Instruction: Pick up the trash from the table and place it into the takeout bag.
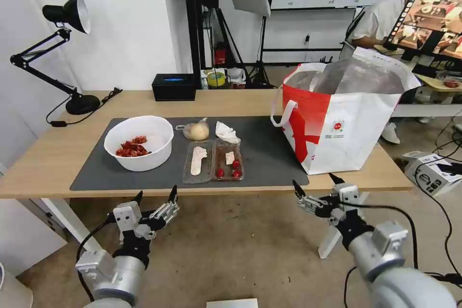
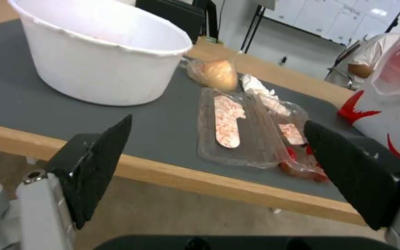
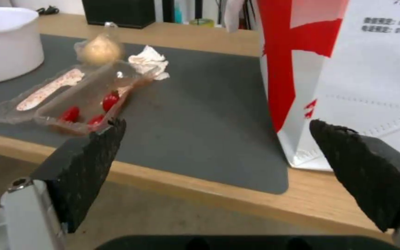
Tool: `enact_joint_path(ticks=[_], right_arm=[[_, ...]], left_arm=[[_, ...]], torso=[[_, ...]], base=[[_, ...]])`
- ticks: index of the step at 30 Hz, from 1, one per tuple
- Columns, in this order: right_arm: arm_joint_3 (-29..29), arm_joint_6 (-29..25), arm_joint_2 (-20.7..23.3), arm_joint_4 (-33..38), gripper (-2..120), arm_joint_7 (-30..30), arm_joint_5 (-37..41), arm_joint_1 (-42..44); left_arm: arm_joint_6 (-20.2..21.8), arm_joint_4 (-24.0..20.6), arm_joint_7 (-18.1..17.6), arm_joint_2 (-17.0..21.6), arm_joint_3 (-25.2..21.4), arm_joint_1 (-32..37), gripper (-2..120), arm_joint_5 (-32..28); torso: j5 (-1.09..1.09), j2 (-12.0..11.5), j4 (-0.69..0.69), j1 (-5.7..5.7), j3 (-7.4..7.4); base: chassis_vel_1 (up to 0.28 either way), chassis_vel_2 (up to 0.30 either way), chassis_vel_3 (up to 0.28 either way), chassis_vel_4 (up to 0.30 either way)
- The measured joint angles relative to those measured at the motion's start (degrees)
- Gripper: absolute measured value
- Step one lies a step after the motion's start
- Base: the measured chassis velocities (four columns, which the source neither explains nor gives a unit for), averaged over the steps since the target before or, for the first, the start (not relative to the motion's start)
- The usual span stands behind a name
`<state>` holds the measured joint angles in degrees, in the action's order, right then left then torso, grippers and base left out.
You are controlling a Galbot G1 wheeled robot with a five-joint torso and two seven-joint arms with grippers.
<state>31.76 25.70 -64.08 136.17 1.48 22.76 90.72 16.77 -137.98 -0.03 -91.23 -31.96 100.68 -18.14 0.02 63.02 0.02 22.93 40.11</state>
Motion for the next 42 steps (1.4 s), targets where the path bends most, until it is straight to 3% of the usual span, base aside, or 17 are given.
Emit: enact_joint_path(ticks=[21,27,28,31,32,33,35,39,42], right_arm=[[-1.9,-0.7,-0.3,-3.4,100,-0.1,-0.3,-2.6],[-1.8,-1.0,0.0,-3.6,100,-0.1,-0.3,-2.5],[-1.8,-1.0,0.0,-3.6,100,-0.1,-0.3,-2.5],[-2.3,-1.1,-0.1,-4.0,100,-0.1,-0.5,-2.6],[-2.3,-1.1,-0.1,-4.0,100,-0.1,-0.5,-2.6],[-2.7,-1.2,-0.3,-4.2,100,0.0,-0.7,-2.7],[-3.0,-1.2,-0.3,-4.2,100,0.0,-1.0,-2.7],[-3.1,-1.2,-0.3,-4.3,100,0.0,-1.2,-2.7],[-2.9,-1.2,0.3,-4.3,100,0.0,-1.3,-2.7]], left_arm=[[-0.2,3.1,-0.3,0.0,0.9,-3.5,100,-2.5],[1.7,3.5,-4.9,0.0,2.1,-5.7,100,-15.7],[1.7,3.5,-4.9,0.0,2.1,-5.7,100,-15.7],[2.8,3.6,-9.2,0.1,2.1,-7.3,100,-25.0],[2.8,3.6,-9.2,0.1,2.1,-7.3,100,-25.0],[3.8,3.4,-12.1,0.2,2.2,-8.2,100,-30.4],[4.6,3.2,-14.6,0.4,2.3,-9.3,100,-35.1],[4.8,3.5,-16.3,0.4,2.5,-10.4,100,-38.2],[4.8,4.7,-20.5,0.6,3.0,-12.8,100,-47.1]], torso=[[-0.01,0.0,-0.02,-0.01,0.00],[-0.02,0.0,-0.02,-0.01,0.00],[-0.02,0.0,-0.02,-0.01,0.00],[-0.02,0.0,-0.02,-0.01,0.00],[-0.02,0.0,-0.02,-0.01,0.00],[-0.02,0.0,-0.02,-0.01,0.00],[-0.01,0.0,-0.02,-0.01,0.00],[-0.01,0.0,-0.02,-0.01,0.00],[-0.02,0.0,-0.02,-0.01,0.00]], base=[[0.000,0.000,0.000,0.000],[0.000,0.000,0.000,0.000],[0.000,0.000,0.000,0.000],[0.000,0.000,0.000,0.000],[0.000,0.000,0.000,0.000],[0.000,0.000,0.000,0.000],[0.000,0.000,0.000,0.000],[0.000,0.000,0.000,0.000],[0.000,0.000,0.000,0.000]])
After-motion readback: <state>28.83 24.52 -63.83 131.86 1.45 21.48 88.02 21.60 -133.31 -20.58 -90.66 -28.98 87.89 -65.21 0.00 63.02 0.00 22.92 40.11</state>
